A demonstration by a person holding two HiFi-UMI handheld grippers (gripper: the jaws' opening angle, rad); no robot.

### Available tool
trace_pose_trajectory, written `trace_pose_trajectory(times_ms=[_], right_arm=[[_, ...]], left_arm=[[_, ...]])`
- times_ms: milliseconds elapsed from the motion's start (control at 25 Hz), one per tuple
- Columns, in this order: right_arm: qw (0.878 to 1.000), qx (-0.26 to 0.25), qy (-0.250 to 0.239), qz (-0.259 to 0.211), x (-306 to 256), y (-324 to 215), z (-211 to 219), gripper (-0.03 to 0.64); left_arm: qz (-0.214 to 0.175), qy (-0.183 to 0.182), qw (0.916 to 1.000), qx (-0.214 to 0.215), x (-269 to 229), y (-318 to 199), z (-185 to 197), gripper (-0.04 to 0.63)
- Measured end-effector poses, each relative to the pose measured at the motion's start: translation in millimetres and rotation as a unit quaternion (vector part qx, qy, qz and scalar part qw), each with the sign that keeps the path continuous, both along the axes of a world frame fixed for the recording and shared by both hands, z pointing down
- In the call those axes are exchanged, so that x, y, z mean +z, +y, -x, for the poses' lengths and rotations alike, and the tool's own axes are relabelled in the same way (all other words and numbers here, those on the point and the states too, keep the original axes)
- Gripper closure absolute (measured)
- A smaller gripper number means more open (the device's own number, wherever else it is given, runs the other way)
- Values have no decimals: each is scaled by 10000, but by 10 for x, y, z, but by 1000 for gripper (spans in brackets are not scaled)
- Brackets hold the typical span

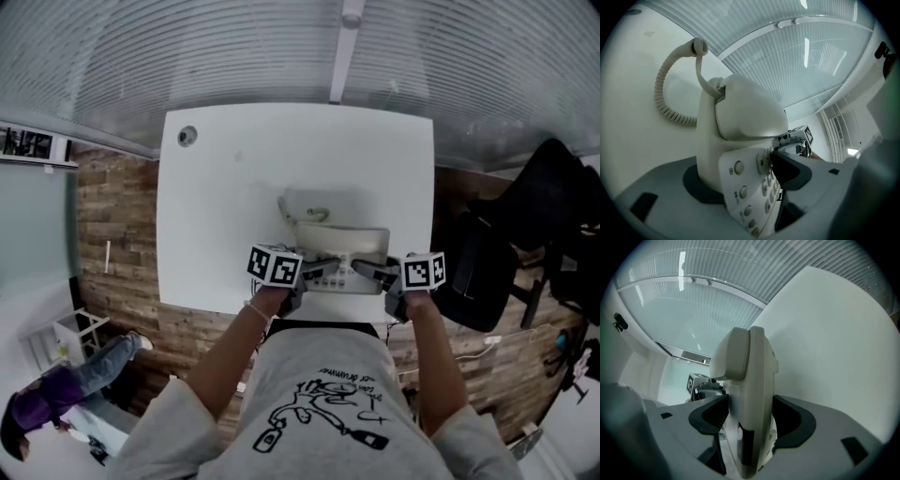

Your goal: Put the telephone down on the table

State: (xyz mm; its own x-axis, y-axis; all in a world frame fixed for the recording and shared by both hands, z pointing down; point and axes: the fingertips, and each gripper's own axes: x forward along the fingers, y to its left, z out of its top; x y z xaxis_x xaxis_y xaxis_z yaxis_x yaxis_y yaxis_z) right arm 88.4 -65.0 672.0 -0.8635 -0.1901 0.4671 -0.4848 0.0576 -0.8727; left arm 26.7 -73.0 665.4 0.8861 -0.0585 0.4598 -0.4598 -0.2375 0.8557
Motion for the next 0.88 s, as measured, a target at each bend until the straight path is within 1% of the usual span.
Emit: trace_pose_trajectory(times_ms=[320, 720, 880], right_arm=[[9999, 3, 2, 113, 140, 12, 21, 304], [9998, 12, 42, 190, 284, 57, -3, 304], [9997, 61, 45, 237, 302, 68, -17, 304]], left_arm=[[13, -199, 9998, -80, 149, 13, 37, 276], [-99, -586, 9980, -213, 310, 20, 74, 244], [-163, -648, 9973, -300, 324, 21, 79, 242]])
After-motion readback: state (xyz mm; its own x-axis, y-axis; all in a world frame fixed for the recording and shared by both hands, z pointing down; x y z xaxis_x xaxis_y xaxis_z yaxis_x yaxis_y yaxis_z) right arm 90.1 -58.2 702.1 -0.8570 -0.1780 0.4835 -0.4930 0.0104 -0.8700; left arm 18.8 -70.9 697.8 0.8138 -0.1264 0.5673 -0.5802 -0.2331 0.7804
